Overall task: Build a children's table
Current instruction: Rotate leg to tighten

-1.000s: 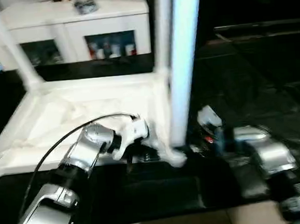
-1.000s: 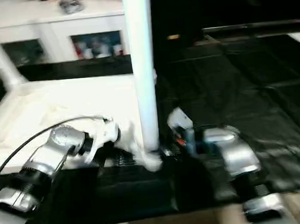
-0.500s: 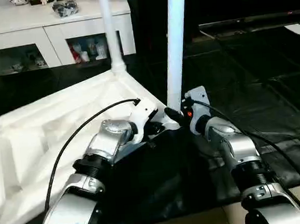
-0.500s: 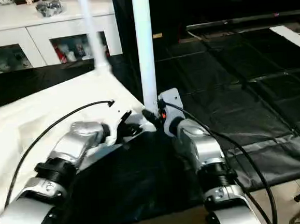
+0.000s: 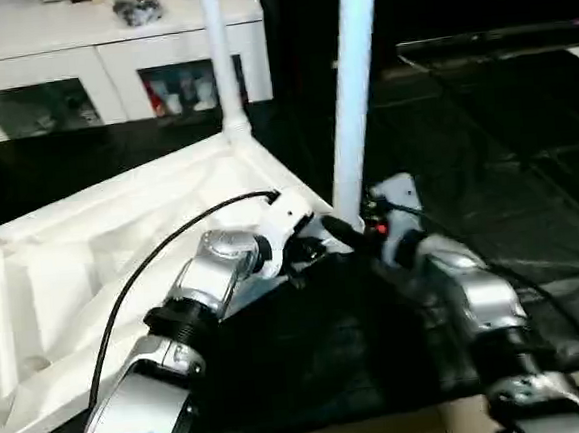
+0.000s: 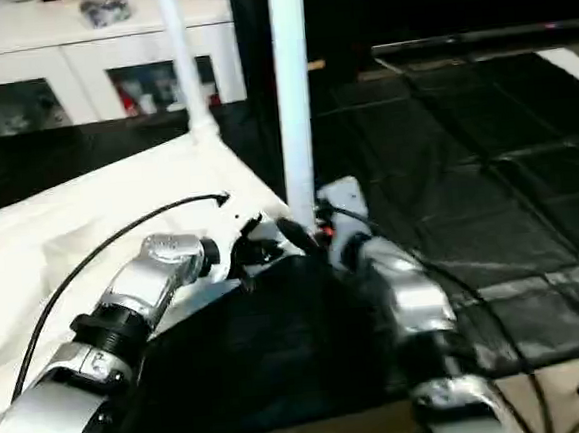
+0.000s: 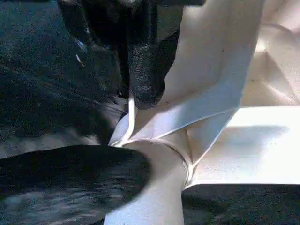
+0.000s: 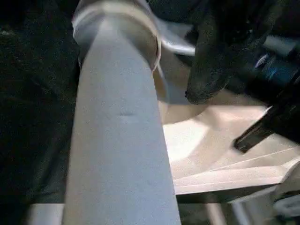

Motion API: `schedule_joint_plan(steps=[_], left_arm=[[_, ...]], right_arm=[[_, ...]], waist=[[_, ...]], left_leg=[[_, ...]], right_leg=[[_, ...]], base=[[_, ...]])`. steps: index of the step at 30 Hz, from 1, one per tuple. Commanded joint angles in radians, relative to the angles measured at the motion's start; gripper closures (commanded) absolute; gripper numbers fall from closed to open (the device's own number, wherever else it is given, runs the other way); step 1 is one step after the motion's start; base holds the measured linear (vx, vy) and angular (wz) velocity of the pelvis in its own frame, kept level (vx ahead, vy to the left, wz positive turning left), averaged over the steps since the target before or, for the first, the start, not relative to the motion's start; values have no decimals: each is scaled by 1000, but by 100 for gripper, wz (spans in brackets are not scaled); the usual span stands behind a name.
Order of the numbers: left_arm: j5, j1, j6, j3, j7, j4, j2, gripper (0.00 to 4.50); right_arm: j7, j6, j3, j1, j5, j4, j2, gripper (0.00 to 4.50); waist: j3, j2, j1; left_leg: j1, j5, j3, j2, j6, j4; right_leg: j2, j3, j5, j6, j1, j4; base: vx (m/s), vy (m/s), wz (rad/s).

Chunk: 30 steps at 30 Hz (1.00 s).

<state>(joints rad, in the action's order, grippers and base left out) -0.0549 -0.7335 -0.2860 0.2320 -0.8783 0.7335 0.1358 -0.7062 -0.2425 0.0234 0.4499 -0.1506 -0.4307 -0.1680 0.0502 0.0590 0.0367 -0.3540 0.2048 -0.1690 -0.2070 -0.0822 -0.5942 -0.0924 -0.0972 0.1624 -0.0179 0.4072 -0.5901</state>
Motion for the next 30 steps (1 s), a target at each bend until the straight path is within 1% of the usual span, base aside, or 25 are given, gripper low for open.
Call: schedule_joint_plan(steps=[1, 3, 4, 5, 6, 7, 9, 10, 11, 12, 13, 14, 16, 17, 18, 19, 23, 24, 25, 26, 27, 28, 29, 30], left_arm=[[-2, -3, 53, 12, -65, -31, 40, 450], [-7, -2, 68, 24, -94, -29, 56, 450], [-10, -2, 88, 36, -122, -27, 68, 450], [-10, -2, 88, 36, -122, -27, 68, 450], [-11, -5, 106, 48, -156, -19, 82, 450], [-11, -6, 118, 55, -176, -16, 89, 450], [-12, -7, 136, 67, -211, -15, 100, 450], [-13, -7, 146, 72, -223, -14, 103, 450], [-13, -7, 146, 72, -223, -14, 103, 450], [-14, -7, 168, 87, -258, -11, 112, 450], [-13, -7, 181, 94, -273, -11, 116, 450], [-12, -6, 185, 98, -286, -12, 117, 450], [-2, 1, 195, 110, -326, -27, 121, 450], [-2, 1, 195, 110, -326, -27, 121, 450], [1, 3, 206, 115, -344, -33, 121, 450], [2, 3, 215, 118, -349, -33, 121, 450], [-7, 0, 255, 116, -321, -21, 109, 450], [-17, -8, 267, 109, -277, -6, 101, 450], [-19, -11, 267, 106, -267, -2, 100, 450], [-6, -17, 239, 88, -262, -12, 101, 450], [8, -17, 215, 78, -275, -28, 104, 450], [15, -17, 204, 74, -284, -35, 106, 450], [27, -12, 184, 68, -296, -57, 113, 406], [35, -3, 162, 67, -309, -84, 123, 395]], right_arm=[[-85, 17, -7, -31, -19, 20, -52, 64], [-89, 37, 4, -33, -8, 11, -88, 41], [-117, 28, 11, -35, -15, 9, -119, 32], [-117, 28, 11, -35, -15, 9, -119, 32], [-201, 17, 4, -48, -32, 28, -173, 18], [-254, 12, 2, -57, -46, 43, -201, 8], [-324, 20, -1, -72, -62, 63, -243, 3], [-339, 22, -1, -76, -66, 66, -254, 3], [-339, 22, -1, -76, -66, 66, -254, 3], [-390, 12, -7, -90, -86, 87, -291, 3], [-408, 7, -8, -95, -94, 94, -305, 3], [-422, 4, -9, -98, -101, 100, -314, 3], [-455, -11, -17, -108, -116, 125, -329, 3], [-455, -11, -17, -108, -116, 125, -329, 3], [-475, -19, -25, -115, -122, 142, -336, 3], [-484, -22, -30, -119, -124, 151, -338, 3], [-521, -55, -58, -140, -141, 205, -344, 3], [-536, -83, -72, -151, -158, 238, -348, 3], [-538, -89, -74, -153, -162, 245, -350, 3], [-550, -136, -83, -167, -194, 296, -351, 3], [-556, -167, -86, -176, -214, 328, -350, 3], [-559, -180, -86, -180, -223, 342, -350, 3], [-567, -200, -86, -186, -244, 361, -349, 0], [-569, -218, -86, -189, -260, 375, -347, 0]], waist=[[-74, -3, 6], [-73, -4, 9], [-72, -7, 9], [-70, -7, 9], [-69, -10, 10], [-69, -9, 14], [-71, -11, 21], [-72, -11, 26], [-72, -11, 26], [-72, -10, 31], [-73, -10, 36], [-73, -9, 37], [-72, -9, 46], [-72, -9, 46], [-71, -10, 52], [-71, -10, 53], [-74, -11, 59], [-73, -11, 60], [-72, -12, 60], [-71, -11, 61], [-71, -14, 64], [-71, -15, 65], [-71, -19, 65], [-72, -16, 66]], left_leg=[[-7, 120, -1, -11, 113, 59], [-5, 132, -1, -11, 106, 60], [-5, 135, -2, -11, 98, 61], [-4, 148, -2, -9, 94, 61], [-5, 157, -3, -8, 94, 61], [-2, 155, -4, -10, 100, 59], [-6, 134, -4, -12, 111, 58], [-6, 123, -4, -13, 116, 57], [-6, 123, -4, -13, 116, 57], [-6, 119, -4, -14, 119, 57], [-4, 118, -4, -15, 122, 56], [-4, 118, -4, -16, 123, 56], [-3, 123, -5, -17, 118, 56], [-3, 123, -5, -17, 118, 56], [-1, 131, -6, -17, 111, 57], [-1, 134, -5, -17, 110, 58], [-3, 127, -4, -19, 108, 58], [-4, 125, -3, -18, 108, 58], [-4, 129, -3, -17, 107, 57], [-4, 138, -3, -17, 105, 59], [-4, 138, -3, -17, 104, 60], [-6, 129, -2, -18, 103, 61], [-7, 125, -2, -18, 103, 61], [-6, 118, -1, -20, 100, 61]], right_leg=[[-48, 43, 110, -266, -75, 59], [-49, 42, 141, -257, -73, 63], [-48, 42, 161, -252, -73, 64], [-48, 42, 194, -243, -73, 67], [-47, 41, 222, -234, -74, 70], [-47, 42, 230, -230, -71, 72], [-47, 42, 209, -228, -72, 67], [-47, 41, 194, -232, -71, 66], [-47, 41, 194, -232, -71, 66], [-46, 40, 190, -238, -70, 65], [-46, 41, 186, -237, -70, 65], [-47, 41, 184, -239, -69, 63], [-47, 41, 198, -237, -67, 65], [-47, 41, 198, -237, -67, 65], [-48, 42, 220, -230, -65, 67], [-48, 41, 225, -228, -66, 68], [-48, 42, 195, -228, -66, 64], [-46, 41, 194, -226, -67, 64], [-45, 41, 199, -223, -67, 65], [-47, 40, 224, -214, -68, 68], [-48, 40, 244, -203, -69, 70], [-48, 41, 253, -195, -70, 69], [-49, 41, 256, -192, -69, 69], [-50, 42, 254, -195, -67, 67]], base=[[0, 0, 0], [0, 0, 0], [0, 0, 0], [0, 0, 0], [0, 0, 0], [0, 0, 0], [0, 0, 0], [0, 0, 0], [0, 0, 0], [0, 0, 0], [0, 0, 0], [0, 0, 0], [0, 0, 0], [0, 0, 0], [0, 0, 0], [0, 0, 0], [0, 0, 0], [0, 0, 0], [0, 0, 0], [0, 0, 0], [0, 0, 0], [0, 0, 0], [0, 0, 0], [0, 0, 0]])
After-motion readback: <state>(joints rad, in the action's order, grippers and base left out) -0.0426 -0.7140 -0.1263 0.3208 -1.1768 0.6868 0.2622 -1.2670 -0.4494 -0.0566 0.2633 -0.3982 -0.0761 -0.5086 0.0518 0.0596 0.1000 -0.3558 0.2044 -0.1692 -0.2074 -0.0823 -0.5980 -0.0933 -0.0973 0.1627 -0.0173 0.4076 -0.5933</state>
